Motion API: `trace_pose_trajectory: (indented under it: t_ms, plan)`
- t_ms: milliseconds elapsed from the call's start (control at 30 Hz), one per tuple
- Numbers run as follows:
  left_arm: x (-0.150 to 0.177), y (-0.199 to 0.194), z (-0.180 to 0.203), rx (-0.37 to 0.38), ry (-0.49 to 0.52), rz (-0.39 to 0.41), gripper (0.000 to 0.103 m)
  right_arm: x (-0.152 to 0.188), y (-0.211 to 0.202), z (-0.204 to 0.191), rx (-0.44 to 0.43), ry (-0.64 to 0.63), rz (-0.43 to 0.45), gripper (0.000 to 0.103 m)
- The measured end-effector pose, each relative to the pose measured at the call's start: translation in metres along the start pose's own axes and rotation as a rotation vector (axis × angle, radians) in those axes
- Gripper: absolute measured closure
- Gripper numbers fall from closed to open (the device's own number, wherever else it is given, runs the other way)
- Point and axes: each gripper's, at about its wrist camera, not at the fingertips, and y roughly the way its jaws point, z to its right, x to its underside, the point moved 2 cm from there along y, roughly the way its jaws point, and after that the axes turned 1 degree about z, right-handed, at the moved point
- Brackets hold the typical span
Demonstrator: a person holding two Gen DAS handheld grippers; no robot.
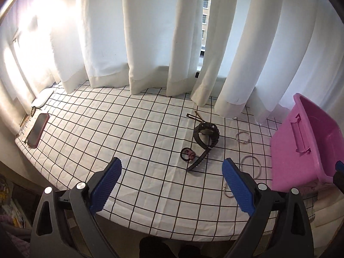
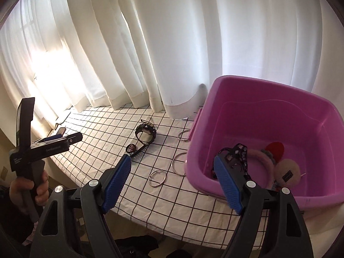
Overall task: Organize jewelry
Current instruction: 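Withdraw both tools toward the black watch and bangles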
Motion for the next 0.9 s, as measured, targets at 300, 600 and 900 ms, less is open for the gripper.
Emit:
trace_pose_trajectory:
  t_ms: [300, 600, 900]
  plan:
    - [-0.003, 0.063, -0.021, 0.104, 0.172, -0.065, 0.010, 0.023, 0.051, -0.062, 0.061, 0.090, -0.037, 0.027]
    - [0.000, 0.128, -0.022, 0.197, 0.305, -0.123, 0.010, 0.058, 0.107, -0.068, 0.205, 0.260, -0.060, 0.027]
    - [-0.003, 0.169, -0.010, 0.265, 0.317, -0.135, 0.010, 0.074, 0.136, -0.067, 0.292, 0.297, -0.069, 0.027]
